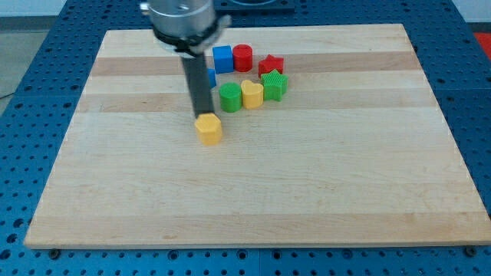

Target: Separate the yellow heart and the green star

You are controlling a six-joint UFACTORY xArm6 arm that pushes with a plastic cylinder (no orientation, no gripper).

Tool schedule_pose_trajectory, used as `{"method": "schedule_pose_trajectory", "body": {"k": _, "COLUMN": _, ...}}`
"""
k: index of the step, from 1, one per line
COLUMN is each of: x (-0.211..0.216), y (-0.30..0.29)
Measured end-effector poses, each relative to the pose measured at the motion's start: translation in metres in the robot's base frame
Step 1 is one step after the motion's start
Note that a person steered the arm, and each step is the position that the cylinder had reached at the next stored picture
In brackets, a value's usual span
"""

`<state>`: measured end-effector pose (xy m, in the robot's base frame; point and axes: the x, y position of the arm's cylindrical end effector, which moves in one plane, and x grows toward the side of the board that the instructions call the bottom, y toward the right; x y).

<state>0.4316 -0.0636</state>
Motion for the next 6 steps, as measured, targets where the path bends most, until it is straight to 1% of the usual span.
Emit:
{"method": "schedule_pose_trajectory", "body": {"k": 1, "x": 0.03, "y": 0.05}}
{"method": "schedule_pose_trajectory", "body": {"k": 3, "x": -0.005, "y": 0.056}}
{"method": "schedule_pose_trajectory", "body": {"k": 4, "x": -0.009, "y": 0.088}}
{"method": "schedule_pose_trajectory", "body": {"k": 5, "x": -0.047, "y": 0.098}}
{"method": "schedule_pose_trajectory", "body": {"k": 6, "x": -0.062, "y": 0.071}}
